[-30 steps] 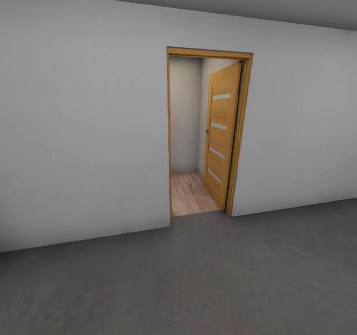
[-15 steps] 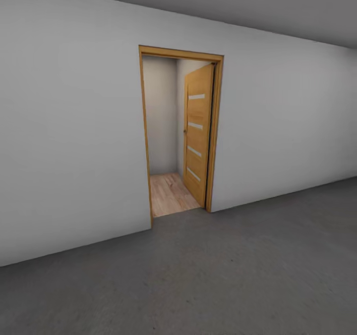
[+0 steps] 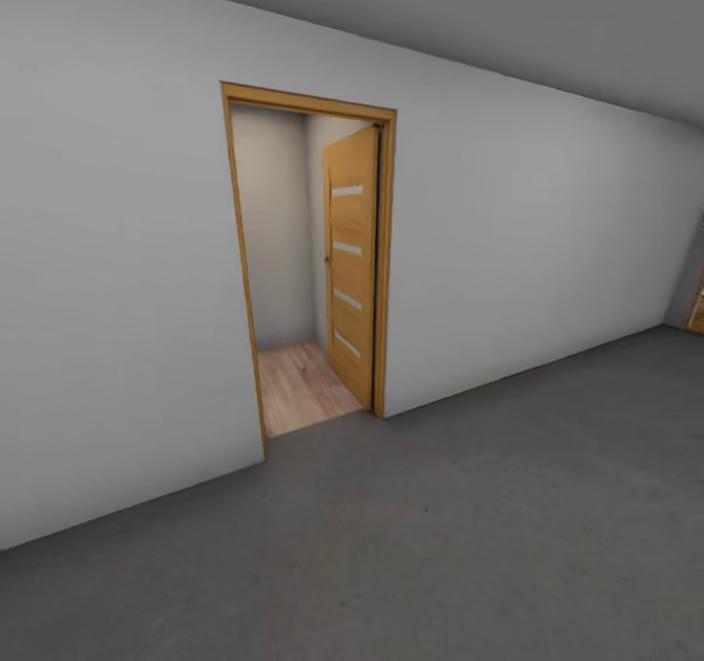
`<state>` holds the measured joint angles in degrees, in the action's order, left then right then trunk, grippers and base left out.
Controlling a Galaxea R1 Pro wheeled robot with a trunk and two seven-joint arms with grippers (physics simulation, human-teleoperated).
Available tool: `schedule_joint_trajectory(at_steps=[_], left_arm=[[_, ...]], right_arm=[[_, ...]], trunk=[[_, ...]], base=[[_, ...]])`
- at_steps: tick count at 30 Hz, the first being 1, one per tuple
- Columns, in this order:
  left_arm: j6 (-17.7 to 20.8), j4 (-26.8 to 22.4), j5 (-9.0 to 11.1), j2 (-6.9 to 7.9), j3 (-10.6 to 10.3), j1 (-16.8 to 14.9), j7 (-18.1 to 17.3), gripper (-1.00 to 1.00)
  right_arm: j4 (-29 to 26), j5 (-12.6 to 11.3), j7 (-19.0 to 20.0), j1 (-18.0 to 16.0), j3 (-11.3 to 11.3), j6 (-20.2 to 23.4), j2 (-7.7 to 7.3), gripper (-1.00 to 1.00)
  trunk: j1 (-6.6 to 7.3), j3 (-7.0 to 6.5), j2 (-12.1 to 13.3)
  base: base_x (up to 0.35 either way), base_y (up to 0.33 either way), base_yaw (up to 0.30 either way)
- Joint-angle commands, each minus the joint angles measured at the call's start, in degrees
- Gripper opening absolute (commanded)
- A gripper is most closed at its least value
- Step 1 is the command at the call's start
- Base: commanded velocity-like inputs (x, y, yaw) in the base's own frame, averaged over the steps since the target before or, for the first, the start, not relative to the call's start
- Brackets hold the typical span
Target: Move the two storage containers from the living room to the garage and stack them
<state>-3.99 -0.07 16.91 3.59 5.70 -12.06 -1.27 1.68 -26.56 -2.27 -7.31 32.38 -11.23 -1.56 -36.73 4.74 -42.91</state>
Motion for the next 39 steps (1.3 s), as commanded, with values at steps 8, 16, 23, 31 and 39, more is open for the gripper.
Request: schedule_joint_trajectory(at_steps=[8, 16, 23, 31, 39], left_arm=[[0.4, 0.0, 0.0, -0.02, 0.4, 0.0, -0.1, 1.0], [0.5, 0.0, 0.0, -0.01, 0.4, -0.1, -0.1, 1.0], [0.5, 0.0, 0.0, -0.01, 0.4, 0.0, -0.2, 1.0], [0.5, 0.0, -0.1, 0.01, 0.4, 0.0, -0.2, 1.0], [0.5, 0.0, -0.1, 0.02, 0.4, 0.0, -0.2, 1.0]], right_arm=[[0.2, -0.4, 0.0, -0.1, 0.5, -0.3, -0.02, 1.0], [0.2, -0.4, 0.0, -0.1, 0.5, -0.3, 0.0, 1.0], [0.2, -0.4, 0.0, -0.1, 0.4, -0.3, -0.02, 1.0], [0.2, -0.4, -0.1, -0.1, 0.5, -0.3, -0.02, 1.0], [0.2, -0.4, -0.1, -0.1, 0.5, -0.3, 0.06, 1.0]], trunk=[[-0.04, 0.09, -0.1], [-0.04, 0.09, -0.1], [-0.04, 0.09, -0.1], [-0.04, 0.09, -0.1], [-0.04, 0.09, -0.1]], base=[[0.312, 0.0, -0.014], [0.319, -0.037, 0.0], [0.32, -0.115, 0.0], [0.315, -0.156, 0.0], [0.311, -0.172, 0.0]])
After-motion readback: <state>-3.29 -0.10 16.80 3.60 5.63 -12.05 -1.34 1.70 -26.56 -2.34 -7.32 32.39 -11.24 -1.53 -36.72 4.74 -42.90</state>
